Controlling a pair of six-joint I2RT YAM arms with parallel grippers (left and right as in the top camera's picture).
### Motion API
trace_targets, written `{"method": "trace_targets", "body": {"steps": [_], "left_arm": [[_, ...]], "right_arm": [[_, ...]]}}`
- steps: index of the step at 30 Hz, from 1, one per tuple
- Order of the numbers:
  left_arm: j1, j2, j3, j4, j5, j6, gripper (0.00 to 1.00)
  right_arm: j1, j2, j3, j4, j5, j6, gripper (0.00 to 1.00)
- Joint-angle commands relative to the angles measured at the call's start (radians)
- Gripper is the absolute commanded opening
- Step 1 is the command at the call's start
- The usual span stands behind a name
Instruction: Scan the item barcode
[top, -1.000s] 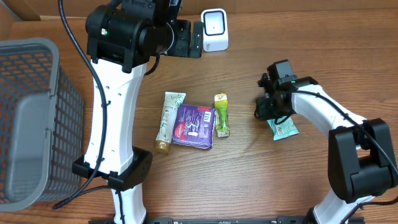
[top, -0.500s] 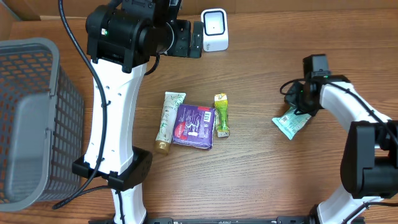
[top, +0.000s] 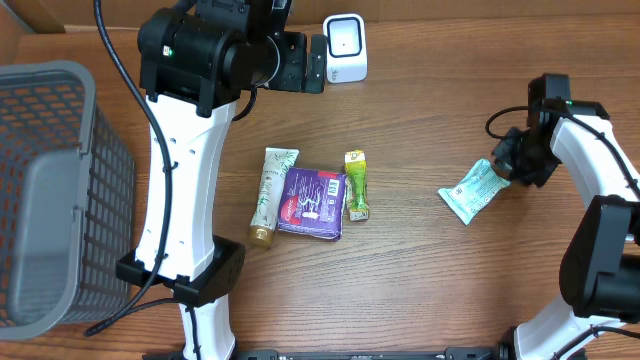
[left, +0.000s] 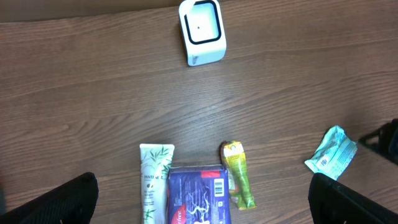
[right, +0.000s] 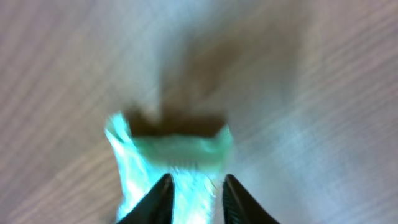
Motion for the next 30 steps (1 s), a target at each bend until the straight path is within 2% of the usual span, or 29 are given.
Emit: {"method": "trace_targets", "body": {"steps": [1, 4, 9, 15, 17, 30], "left_arm": [[0.003, -0.022, 0.020, -0.001, -0.013, 0.023, 1.00], [0.003, -0.022, 0.020, -0.001, -0.013, 0.023, 1.00], [0.003, -0.022, 0.020, -0.001, -0.013, 0.023, 1.00], [0.003, -0.022, 0.020, -0.001, -0.013, 0.023, 1.00], [0.003, -0.022, 0.020, -0.001, -0.013, 0.023, 1.00], [0.003, -0.022, 0.020, -0.001, -0.013, 0.023, 1.00]], "right_arm": [[0.019, 0.001, 0.011, -0.090, -0.037, -0.095, 0.21], [0.035, 0.001, 0.011, -0.158, -0.025, -0.097, 0.16], [0.068, 0.001, -0.023, -0.162, -0.003, -0.097, 0.15], [0.107, 0.001, -0.142, -0.083, -0.008, -0.092, 0.15], [0.119, 0.001, -0.168, -0.050, -0.008, -0.068, 0.11], [0.272, 0.001, -0.183, 0.172, -0.107, -0.040, 0.12]]}}
